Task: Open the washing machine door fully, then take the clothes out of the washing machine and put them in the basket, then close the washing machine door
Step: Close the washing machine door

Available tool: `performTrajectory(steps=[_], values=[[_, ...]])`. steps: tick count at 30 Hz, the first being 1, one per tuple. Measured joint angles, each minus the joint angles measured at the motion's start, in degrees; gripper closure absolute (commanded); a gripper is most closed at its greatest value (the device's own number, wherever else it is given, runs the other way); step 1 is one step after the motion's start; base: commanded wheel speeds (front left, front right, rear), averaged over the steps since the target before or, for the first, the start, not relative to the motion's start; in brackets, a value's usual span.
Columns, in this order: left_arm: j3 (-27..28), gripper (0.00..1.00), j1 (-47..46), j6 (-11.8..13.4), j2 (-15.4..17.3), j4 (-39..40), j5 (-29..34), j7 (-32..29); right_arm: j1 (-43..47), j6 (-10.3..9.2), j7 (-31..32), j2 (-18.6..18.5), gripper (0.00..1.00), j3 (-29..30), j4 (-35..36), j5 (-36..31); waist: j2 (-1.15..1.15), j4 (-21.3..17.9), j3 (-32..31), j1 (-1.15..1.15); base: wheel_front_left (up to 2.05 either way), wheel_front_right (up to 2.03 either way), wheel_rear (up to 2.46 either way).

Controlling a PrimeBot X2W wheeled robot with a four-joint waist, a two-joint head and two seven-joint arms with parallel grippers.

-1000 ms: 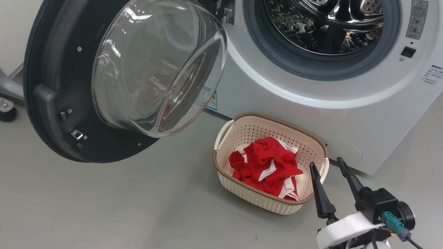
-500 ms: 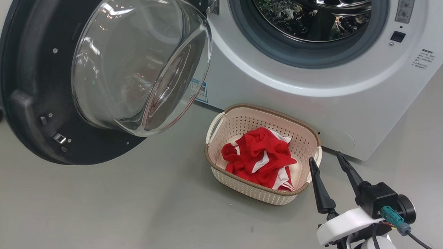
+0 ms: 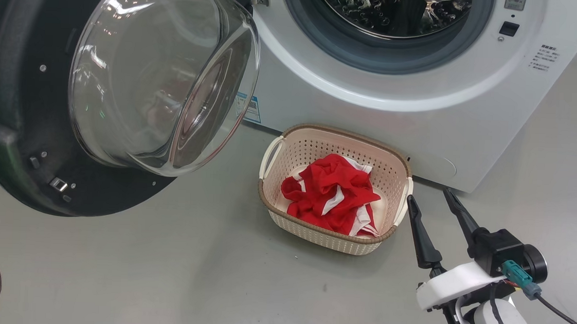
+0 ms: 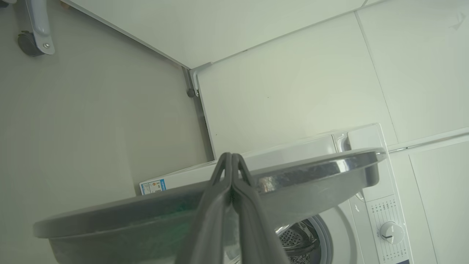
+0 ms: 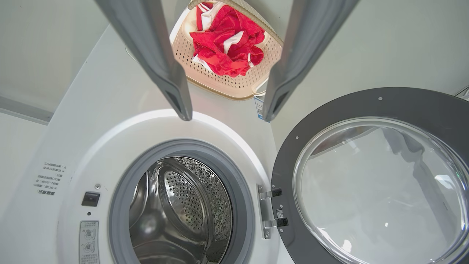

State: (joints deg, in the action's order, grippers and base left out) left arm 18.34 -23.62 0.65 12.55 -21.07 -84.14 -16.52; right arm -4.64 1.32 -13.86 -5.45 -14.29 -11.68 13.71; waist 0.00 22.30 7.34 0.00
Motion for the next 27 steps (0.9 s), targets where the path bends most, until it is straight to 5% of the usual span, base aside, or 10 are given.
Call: performTrajectory(steps=[27], values=[[-0.56,1.00,-0.05,-6.59,0.11,-2.40,-6.19,-8.86,-1.10,-0.87,-0.01,-0.64,0.00,1.37,0.04,0.00,0.00,-0.47,0.66,0.00,0.00,0.00,0.00]])
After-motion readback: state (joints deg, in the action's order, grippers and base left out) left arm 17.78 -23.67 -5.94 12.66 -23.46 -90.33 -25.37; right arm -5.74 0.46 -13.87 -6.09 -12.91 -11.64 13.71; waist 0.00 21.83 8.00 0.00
